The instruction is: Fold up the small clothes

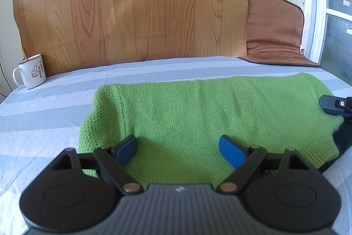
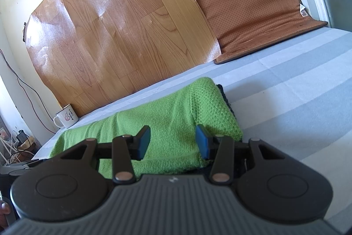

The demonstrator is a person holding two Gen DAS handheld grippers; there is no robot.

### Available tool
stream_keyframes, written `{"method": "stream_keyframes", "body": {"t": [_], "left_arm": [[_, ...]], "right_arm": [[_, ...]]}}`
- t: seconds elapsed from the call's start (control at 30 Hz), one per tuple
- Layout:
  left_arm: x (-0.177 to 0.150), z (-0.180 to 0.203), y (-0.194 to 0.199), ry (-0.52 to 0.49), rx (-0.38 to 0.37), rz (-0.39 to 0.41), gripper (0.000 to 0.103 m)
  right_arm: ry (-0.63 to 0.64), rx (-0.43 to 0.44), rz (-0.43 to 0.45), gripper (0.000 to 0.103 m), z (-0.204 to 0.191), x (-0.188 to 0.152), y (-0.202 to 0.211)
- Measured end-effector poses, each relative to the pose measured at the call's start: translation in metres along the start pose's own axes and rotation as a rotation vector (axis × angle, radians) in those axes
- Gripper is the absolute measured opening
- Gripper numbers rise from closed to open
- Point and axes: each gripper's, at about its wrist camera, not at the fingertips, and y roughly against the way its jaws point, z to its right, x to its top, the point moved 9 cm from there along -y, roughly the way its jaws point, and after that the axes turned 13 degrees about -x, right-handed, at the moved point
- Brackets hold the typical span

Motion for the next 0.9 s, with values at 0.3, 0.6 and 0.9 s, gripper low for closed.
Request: {"method": "stream_keyframes", "body": {"t": [0.3,0.6,0.9], "left_arm": [[-0.0005,0.0003,-0.0001,-0.001,0.000,-0.002,0.086],[-0.0002,0.0003,0.0002,-0.001,0.001,-0.003,0.087],[-0.0002,-0.0004,0.0000,-0.001,0.001,-0.005,0.088]], "right_arm": [[-0.001,0.003,0.001,0.048,-0.0020,0.0008,-0.0005],[-0.001,0.004,0.002,0.048,-0.0020,0.0006,-0.0002],[0.000,0.005,0.002,0.048,-0.0021,0.0006,0.0001]]}}
